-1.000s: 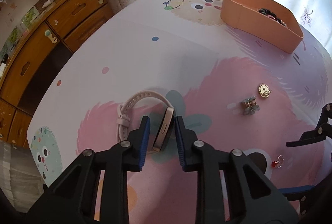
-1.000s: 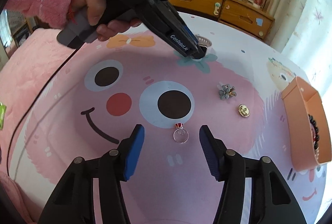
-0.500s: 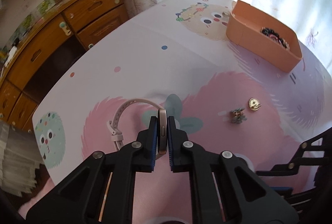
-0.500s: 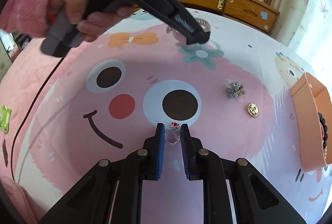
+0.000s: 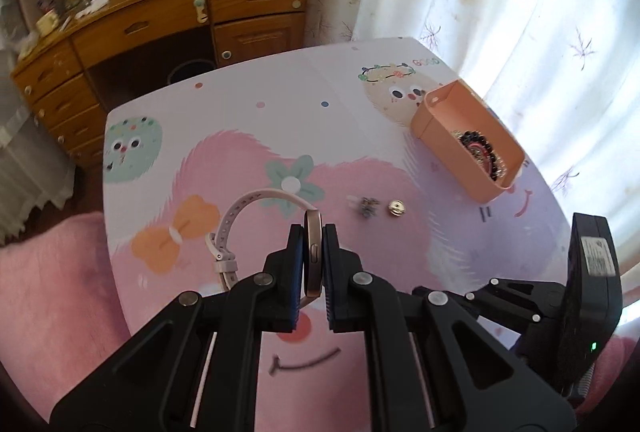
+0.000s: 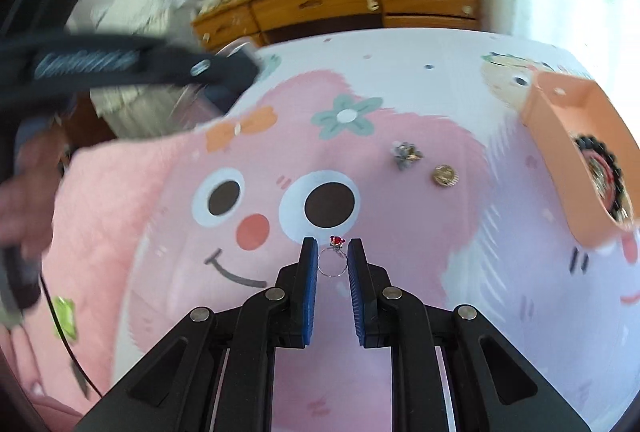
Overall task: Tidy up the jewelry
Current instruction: 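Carry the held watch and red-stone ring over the peach tray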
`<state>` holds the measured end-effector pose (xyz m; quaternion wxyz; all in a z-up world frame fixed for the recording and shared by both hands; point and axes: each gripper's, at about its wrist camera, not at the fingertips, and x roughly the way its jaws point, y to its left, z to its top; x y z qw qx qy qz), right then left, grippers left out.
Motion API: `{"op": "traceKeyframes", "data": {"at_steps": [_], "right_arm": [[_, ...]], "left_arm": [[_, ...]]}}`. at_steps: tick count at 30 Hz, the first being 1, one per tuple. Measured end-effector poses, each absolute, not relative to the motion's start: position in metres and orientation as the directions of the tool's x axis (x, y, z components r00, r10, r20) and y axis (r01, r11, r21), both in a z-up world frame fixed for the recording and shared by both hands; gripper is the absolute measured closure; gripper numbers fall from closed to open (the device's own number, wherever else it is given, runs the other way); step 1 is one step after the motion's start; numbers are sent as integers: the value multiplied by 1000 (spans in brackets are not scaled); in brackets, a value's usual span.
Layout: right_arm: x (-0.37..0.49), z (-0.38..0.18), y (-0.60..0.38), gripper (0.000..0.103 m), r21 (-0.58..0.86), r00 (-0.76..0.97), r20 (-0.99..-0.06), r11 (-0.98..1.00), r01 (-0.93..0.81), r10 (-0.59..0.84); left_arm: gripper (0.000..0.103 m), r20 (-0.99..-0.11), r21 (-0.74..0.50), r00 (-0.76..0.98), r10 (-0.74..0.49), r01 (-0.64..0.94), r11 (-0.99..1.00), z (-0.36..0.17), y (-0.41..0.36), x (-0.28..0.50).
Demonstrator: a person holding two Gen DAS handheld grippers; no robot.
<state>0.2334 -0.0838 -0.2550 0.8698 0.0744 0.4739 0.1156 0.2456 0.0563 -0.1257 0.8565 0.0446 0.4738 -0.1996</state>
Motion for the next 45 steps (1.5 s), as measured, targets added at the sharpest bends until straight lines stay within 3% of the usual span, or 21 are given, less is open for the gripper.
{"op": "traceKeyframes", "data": {"at_steps": [21, 33, 35, 36, 45], "right_arm": [[81, -161, -193, 88, 361, 636, -742, 925, 115, 210], [88, -136, -291, 88, 431, 660, -720, 884, 180, 216], [96, -127, -306, 88, 401, 663, -722, 901, 165, 200], [102, -123, -313, 88, 427, 627, -726, 900, 90, 282], [159, -88, -363, 88, 327, 636, -716, 943, -60, 289]], "left_arm": [[96, -777, -447, 366, -513, 253, 858, -95, 23, 80], [96, -760, -433, 413, -501, 253, 865, -59, -34, 104], [96, -758, -429, 417, -502, 263, 864, -52, -49, 113], [96, -755, -429, 419, -504, 265, 863, -48, -58, 118], [96, -719, -431, 477, -506, 266, 862, -26, -124, 171]]}}
